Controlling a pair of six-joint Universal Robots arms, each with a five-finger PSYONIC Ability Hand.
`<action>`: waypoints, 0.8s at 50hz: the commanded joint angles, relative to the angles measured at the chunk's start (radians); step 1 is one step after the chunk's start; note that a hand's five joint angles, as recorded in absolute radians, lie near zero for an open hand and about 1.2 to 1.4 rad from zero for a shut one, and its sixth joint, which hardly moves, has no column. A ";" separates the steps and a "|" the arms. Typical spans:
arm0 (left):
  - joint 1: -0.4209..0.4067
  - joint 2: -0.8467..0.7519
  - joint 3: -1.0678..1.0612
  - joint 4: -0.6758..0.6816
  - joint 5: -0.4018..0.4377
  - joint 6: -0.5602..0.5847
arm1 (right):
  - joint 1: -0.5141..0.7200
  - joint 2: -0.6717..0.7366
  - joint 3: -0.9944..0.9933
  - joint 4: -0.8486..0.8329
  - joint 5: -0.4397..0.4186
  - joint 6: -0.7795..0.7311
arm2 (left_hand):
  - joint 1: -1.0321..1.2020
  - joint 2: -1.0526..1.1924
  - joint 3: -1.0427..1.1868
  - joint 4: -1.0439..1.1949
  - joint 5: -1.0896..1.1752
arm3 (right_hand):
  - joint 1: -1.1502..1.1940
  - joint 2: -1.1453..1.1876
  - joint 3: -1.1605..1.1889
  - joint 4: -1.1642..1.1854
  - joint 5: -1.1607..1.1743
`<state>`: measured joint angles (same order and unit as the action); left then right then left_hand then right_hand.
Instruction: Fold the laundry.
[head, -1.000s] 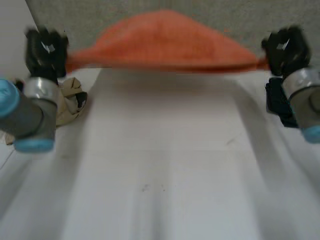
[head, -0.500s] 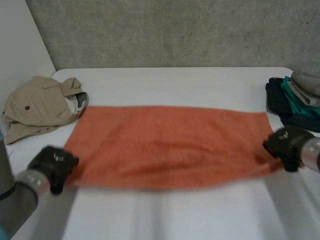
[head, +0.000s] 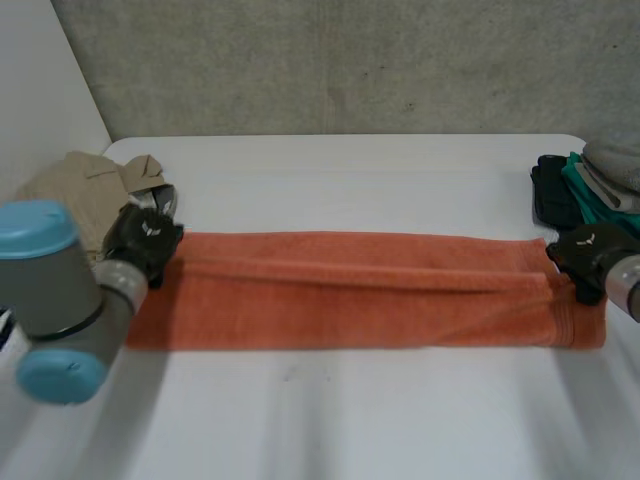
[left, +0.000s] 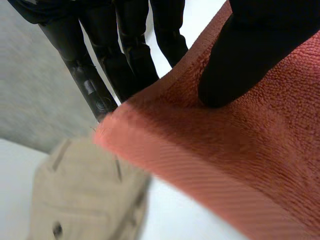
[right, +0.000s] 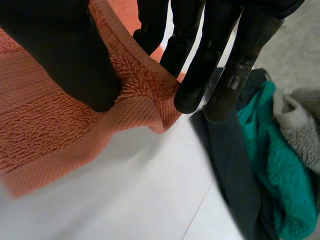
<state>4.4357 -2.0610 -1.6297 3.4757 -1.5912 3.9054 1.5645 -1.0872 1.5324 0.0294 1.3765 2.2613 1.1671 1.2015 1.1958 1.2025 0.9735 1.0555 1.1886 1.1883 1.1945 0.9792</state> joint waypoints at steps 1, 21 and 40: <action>-0.039 -0.200 0.212 0.069 0.000 0.006 | 0.054 0.134 -0.125 -0.054 0.032 0.015 | 0.229 0.195 0.200 0.194 0.248 | 0.341 0.208 0.208 0.202 0.243; -0.041 -0.389 0.419 0.172 -0.004 0.008 | 0.091 0.271 -0.192 -0.398 0.055 0.004 | 0.229 0.195 0.200 0.194 0.248 | 0.030 -0.103 -0.103 -0.109 -0.068; -0.073 -0.153 0.228 0.161 -0.015 -0.014 | 0.091 -0.020 0.032 -0.339 -0.011 0.231 | -0.993 -1.027 -1.021 -1.028 -0.974 | -0.881 -1.014 -1.014 -1.020 -0.979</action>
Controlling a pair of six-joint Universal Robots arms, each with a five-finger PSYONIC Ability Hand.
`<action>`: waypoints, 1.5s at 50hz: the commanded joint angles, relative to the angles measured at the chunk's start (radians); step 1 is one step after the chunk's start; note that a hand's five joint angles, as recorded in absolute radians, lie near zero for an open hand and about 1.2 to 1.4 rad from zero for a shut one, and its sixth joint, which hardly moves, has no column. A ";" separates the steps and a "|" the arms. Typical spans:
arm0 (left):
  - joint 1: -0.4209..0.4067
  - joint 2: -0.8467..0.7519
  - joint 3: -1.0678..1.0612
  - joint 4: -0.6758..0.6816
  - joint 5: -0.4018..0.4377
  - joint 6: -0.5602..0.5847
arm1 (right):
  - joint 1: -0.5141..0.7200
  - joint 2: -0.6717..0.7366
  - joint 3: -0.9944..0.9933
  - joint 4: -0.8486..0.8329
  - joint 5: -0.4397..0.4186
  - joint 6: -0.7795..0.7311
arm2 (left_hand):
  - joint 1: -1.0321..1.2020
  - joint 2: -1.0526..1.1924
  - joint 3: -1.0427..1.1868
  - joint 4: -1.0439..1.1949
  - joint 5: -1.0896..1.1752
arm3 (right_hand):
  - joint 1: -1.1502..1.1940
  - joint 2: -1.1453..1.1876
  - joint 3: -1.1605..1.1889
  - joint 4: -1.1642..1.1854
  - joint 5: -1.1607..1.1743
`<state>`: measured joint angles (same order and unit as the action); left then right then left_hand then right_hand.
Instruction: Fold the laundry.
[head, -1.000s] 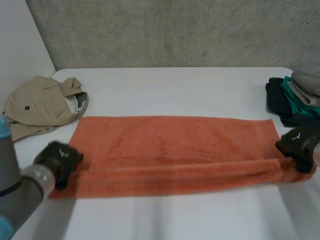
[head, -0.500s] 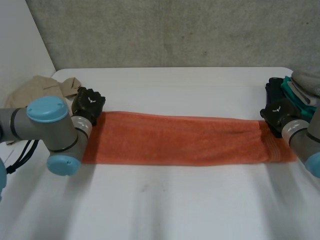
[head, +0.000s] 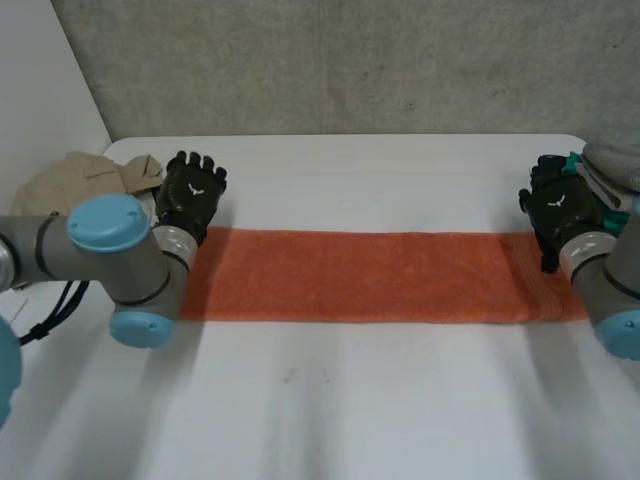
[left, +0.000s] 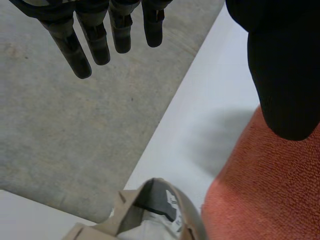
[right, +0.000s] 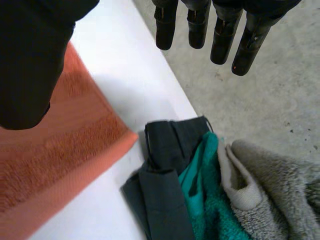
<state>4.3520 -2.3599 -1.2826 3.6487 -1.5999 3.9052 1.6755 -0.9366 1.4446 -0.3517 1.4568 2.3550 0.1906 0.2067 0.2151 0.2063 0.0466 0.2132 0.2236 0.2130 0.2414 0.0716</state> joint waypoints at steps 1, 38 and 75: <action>0.011 0.184 -0.159 -0.012 -0.005 -0.026 | -0.037 -0.206 0.141 0.072 -0.116 0.158 | -0.016 -0.032 -0.041 -0.032 -0.047 | -0.039 -0.049 -0.038 -0.067 -0.072; -0.003 0.352 -0.370 -0.012 0.006 -0.116 | -0.302 -0.148 0.229 0.152 -0.167 0.015 | -0.016 -0.032 -0.041 -0.032 -0.047 | 1.183 1.173 1.183 1.155 1.150; 0.077 0.533 -0.488 -0.050 0.009 -0.248 | 0.671 0.154 -0.079 -0.245 -0.375 -0.209 | -0.016 -0.032 -0.041 -0.032 -0.047 | 1.183 1.173 1.183 1.155 1.150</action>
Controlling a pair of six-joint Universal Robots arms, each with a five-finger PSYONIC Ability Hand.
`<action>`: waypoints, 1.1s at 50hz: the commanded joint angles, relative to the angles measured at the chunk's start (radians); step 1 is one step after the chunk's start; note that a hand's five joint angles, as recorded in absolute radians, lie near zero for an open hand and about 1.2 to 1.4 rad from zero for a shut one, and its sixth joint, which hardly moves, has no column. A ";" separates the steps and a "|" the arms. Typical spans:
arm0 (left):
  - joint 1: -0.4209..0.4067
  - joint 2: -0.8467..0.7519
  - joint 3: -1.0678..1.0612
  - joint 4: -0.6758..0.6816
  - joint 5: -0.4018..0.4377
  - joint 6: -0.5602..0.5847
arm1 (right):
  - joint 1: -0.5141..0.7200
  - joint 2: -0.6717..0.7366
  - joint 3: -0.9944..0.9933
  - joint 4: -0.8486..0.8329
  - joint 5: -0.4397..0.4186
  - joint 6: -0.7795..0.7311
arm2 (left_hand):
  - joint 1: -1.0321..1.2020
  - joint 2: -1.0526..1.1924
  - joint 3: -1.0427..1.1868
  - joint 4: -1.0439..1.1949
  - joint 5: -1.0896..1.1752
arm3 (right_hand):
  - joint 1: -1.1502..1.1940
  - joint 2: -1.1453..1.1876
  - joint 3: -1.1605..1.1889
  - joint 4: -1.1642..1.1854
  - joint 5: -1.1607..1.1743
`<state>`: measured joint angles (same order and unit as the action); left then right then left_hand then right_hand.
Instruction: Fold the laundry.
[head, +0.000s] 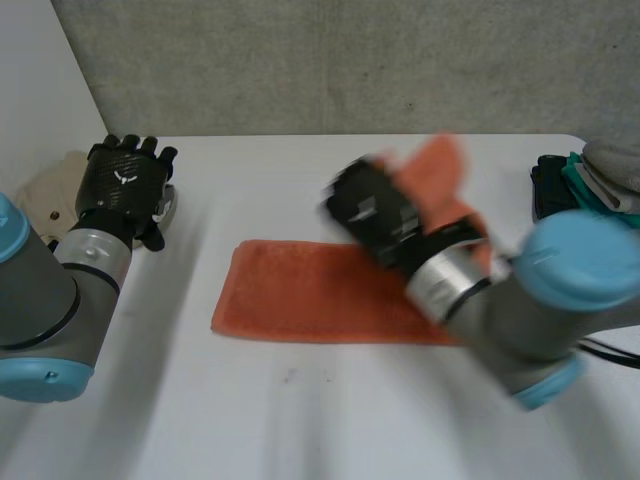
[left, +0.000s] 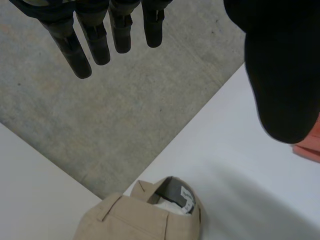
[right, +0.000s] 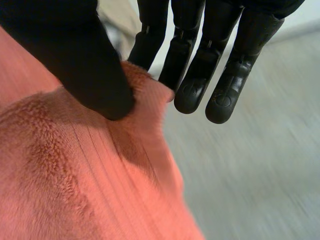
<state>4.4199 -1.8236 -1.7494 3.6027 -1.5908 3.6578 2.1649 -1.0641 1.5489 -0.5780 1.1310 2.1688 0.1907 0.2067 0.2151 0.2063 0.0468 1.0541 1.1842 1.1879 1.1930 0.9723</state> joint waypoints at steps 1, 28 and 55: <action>0.010 -0.005 -0.022 -0.004 0.000 -0.001 | 0.185 0.303 -0.197 -0.019 -0.050 -0.029 | -0.016 -0.032 -0.041 -0.032 -0.047 | 0.342 0.212 0.208 0.203 0.249; -0.244 -0.161 0.156 -0.007 0.000 -0.065 | -0.057 -0.062 0.069 0.363 0.345 0.508 | -0.010 -0.026 -0.034 -0.025 -0.040 | -0.880 -1.010 -1.013 -1.018 -0.972; -0.240 -0.459 0.266 -0.033 -0.182 0.157 | -0.172 0.009 0.194 0.241 0.343 0.522 | 0.011 -0.005 -0.013 -0.004 -0.020 | -0.086 -0.216 -0.220 -0.225 -0.179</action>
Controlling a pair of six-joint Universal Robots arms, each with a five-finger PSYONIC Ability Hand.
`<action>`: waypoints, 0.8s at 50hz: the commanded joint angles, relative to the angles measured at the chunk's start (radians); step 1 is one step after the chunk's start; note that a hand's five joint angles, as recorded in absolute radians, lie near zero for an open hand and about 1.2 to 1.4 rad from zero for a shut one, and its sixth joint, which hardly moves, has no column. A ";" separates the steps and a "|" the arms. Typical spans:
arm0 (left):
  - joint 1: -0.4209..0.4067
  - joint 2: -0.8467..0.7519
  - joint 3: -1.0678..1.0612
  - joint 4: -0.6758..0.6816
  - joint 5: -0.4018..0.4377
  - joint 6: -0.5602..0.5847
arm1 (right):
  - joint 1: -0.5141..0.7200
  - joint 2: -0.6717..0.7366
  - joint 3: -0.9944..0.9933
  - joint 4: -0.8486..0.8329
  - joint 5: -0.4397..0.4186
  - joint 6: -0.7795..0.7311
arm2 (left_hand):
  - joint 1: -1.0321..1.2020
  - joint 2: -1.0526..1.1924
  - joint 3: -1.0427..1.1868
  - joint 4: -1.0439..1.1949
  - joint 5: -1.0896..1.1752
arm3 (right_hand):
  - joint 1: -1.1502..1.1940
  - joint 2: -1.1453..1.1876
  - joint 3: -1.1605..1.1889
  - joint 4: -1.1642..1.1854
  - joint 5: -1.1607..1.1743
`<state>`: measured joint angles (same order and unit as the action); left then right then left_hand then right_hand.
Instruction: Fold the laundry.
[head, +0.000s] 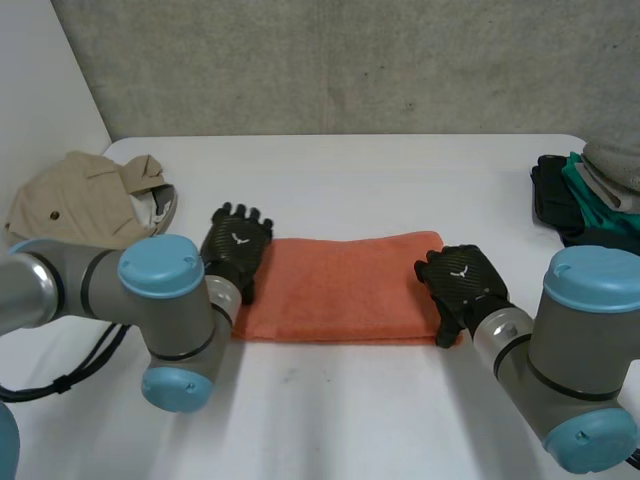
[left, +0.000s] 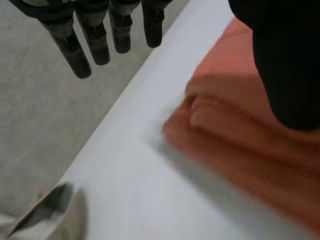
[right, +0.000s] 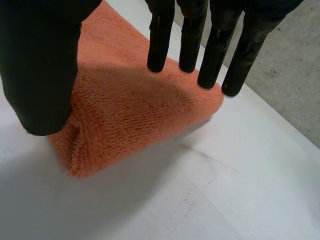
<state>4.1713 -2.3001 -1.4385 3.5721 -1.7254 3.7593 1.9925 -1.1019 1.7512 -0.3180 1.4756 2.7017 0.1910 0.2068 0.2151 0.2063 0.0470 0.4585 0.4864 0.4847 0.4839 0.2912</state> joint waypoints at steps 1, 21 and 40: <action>0.007 0.022 -0.051 -0.003 -0.048 0.056 | 0.000 0.053 -0.010 -0.022 0.000 -0.013 | 0.008 -0.008 -0.016 -0.007 -0.023 | 0.615 0.587 0.589 0.589 0.608; 0.010 0.465 -0.220 -0.006 -0.028 -0.104 | -0.109 -0.093 -0.056 0.073 0.015 -0.508 | -0.001 -0.017 -0.025 -0.016 -0.031 | 0.938 0.910 0.912 0.912 0.931; 0.066 0.476 -0.261 -0.009 -0.020 -0.139 | 0.404 0.131 -0.205 -0.038 -0.227 -0.594 | -0.001 -0.017 -0.025 -0.016 -0.031 | 0.582 0.554 0.556 0.557 0.575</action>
<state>4.2280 -1.8109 -1.7019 3.5622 -1.7475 3.6437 2.3930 -0.9846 1.5383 -0.3512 1.2914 2.0756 0.1906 0.2067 0.2151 0.2063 0.0468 1.0031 1.1218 1.1298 1.1321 0.9410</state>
